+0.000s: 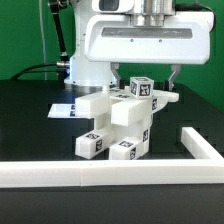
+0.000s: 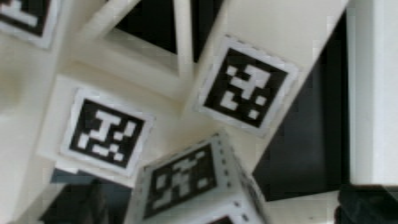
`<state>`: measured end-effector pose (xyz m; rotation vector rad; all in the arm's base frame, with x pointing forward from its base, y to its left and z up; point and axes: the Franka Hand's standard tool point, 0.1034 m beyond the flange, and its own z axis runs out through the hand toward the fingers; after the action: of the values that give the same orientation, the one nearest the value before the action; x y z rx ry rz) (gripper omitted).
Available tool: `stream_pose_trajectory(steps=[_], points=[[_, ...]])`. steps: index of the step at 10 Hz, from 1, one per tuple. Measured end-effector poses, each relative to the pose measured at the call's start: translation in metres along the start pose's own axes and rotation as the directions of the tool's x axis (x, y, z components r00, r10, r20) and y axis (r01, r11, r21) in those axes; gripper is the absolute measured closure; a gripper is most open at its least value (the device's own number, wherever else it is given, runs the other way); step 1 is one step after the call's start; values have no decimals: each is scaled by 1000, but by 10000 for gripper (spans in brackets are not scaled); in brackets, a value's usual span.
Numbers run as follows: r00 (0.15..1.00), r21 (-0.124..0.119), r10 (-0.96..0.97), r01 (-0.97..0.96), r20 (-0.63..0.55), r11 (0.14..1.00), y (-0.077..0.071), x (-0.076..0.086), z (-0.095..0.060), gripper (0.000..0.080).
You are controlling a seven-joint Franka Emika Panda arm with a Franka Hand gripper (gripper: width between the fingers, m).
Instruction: Assemble chair
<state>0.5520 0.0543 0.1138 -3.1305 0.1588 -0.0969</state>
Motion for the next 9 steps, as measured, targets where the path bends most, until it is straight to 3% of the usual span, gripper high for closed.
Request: stream_pose_trajectory(steps=[5,8,9], points=[[971,-8,-239,239,-2,971,4,3,-2,151],[971,-8,-238,238,-1,971,5,3,-1,515],[971,-8,-238,238,-1,971,5,3,-1,515]])
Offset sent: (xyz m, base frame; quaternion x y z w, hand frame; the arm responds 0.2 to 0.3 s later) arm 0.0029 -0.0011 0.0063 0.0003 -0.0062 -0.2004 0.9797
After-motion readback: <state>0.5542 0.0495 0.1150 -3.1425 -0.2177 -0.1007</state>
